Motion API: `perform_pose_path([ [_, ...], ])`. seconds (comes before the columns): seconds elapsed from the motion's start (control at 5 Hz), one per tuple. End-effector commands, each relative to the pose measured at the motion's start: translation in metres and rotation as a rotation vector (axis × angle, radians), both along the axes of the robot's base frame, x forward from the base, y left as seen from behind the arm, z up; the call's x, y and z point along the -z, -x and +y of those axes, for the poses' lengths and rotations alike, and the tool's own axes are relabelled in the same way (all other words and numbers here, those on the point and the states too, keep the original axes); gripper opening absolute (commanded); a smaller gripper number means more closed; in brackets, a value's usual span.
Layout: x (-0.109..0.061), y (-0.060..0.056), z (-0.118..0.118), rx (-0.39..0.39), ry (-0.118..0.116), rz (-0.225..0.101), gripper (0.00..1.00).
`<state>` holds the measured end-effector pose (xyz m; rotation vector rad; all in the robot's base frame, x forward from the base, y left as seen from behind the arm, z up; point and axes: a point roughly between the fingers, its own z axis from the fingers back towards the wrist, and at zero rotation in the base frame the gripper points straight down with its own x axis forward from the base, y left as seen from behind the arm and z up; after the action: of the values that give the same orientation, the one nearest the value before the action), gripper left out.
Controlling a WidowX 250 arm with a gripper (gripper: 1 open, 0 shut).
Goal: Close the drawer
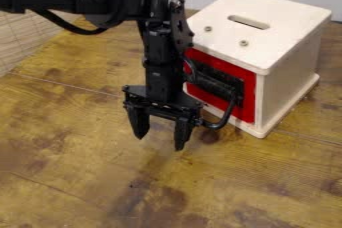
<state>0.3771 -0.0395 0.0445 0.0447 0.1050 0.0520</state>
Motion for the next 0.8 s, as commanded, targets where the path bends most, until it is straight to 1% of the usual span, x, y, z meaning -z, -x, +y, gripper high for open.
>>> perform_pose_path([
  [0.0, -0.02, -0.008, 0.009, -0.038, 0.006, -0.096, 1.0],
  [0.2, -0.021, -0.001, 0.01, -0.042, 0.012, -0.107, 1.0],
  [0.4, -0.037, -0.002, 0.012, -0.053, 0.015, -0.123, 1.0],
  [0.6, -0.046, -0.007, 0.013, -0.059, 0.019, -0.133, 1.0],
])
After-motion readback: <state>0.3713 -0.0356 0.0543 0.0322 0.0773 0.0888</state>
